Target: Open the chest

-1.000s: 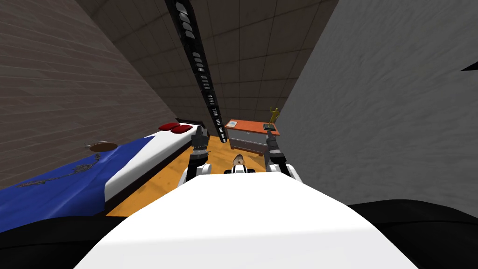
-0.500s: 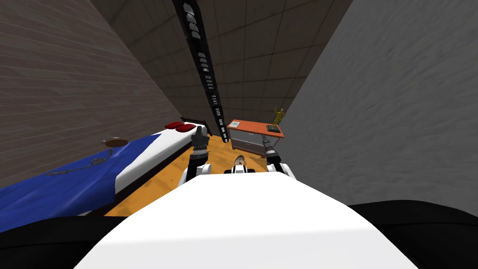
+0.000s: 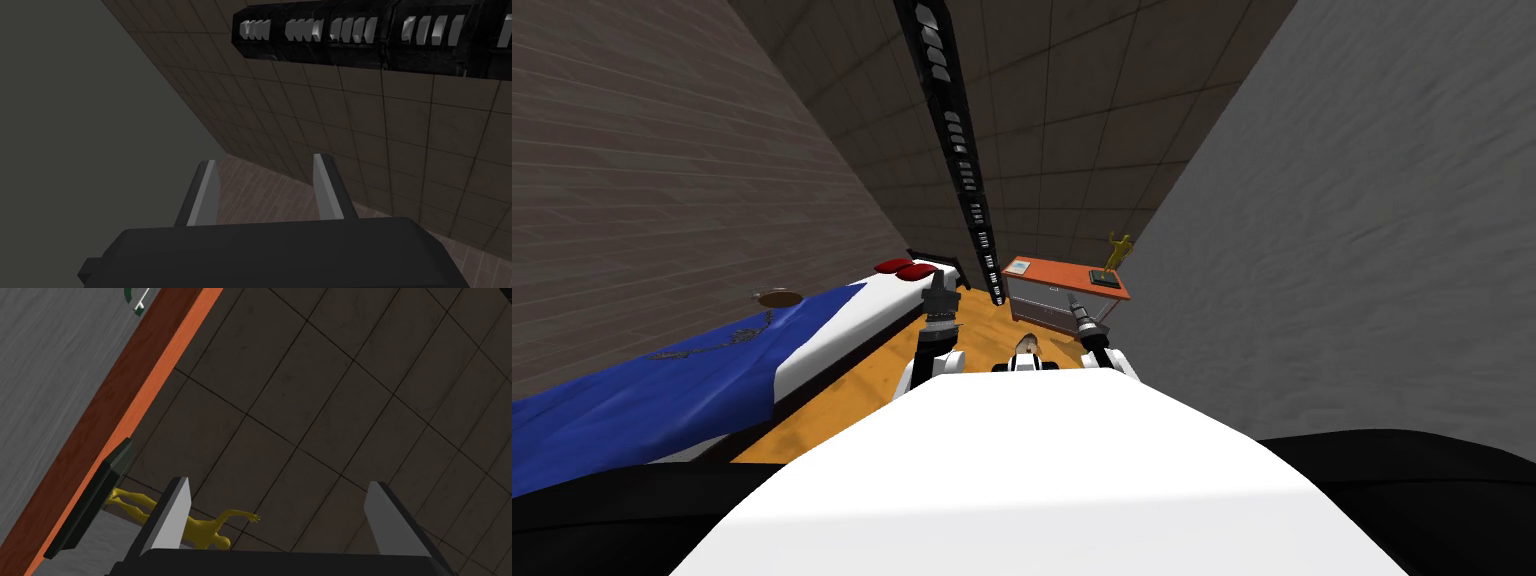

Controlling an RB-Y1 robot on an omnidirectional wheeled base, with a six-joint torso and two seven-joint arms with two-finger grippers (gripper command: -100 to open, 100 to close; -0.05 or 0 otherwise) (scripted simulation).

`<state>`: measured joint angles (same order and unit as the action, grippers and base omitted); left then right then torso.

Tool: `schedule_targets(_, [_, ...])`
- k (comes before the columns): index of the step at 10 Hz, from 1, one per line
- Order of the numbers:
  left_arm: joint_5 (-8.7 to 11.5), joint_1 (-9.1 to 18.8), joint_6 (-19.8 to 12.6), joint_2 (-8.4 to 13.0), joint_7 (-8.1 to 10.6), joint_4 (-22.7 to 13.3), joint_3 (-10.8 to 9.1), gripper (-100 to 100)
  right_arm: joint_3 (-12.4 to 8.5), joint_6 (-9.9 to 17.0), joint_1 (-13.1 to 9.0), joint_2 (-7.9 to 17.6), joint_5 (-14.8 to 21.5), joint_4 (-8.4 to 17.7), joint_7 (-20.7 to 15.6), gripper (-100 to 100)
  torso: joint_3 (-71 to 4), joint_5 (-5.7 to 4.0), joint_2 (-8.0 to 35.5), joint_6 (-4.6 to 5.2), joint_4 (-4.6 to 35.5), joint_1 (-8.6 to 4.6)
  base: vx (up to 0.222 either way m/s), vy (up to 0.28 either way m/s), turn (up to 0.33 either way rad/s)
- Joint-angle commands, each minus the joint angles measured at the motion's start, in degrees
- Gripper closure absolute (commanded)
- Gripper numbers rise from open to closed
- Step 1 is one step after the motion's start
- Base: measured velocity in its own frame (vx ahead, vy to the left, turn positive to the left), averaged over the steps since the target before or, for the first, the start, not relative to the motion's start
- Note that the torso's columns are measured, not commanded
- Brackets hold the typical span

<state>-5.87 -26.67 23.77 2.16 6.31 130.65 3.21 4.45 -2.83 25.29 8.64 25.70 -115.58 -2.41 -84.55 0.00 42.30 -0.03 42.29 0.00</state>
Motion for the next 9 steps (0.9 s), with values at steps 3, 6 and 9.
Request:
schedule_targets(3, [0.0,-0.01,0.0,0.0,0.0,0.0,0.0,0,2.15,7.08,-0.65,-0.28,6.33,5.45,-2.18,-100,-0.04,0.02,-0.04,0.04,-0.02,0.03,0.049,0.002,0.124])
schedule_targets(6, [0.0,-0.01,0.0,0.0,0.0,0.0,0.0,0,3.1,12.28,-1.08,-0.24,10.02,7.61,-3.01,-100,-0.03,0.0,-0.04,0.01,-0.01,-0.02,0.055,-0.003,0.111])
schedule_targets(9, [0.0,-0.01,0.0,0.0,0.0,0.0,0.0,0,5.06,17.95,-2.0,-0.17,14.78,12.2,-4.72,-100,0.0,0.01,0.03,0.06,0.0,0.02,0.053,-0.005,0.141])
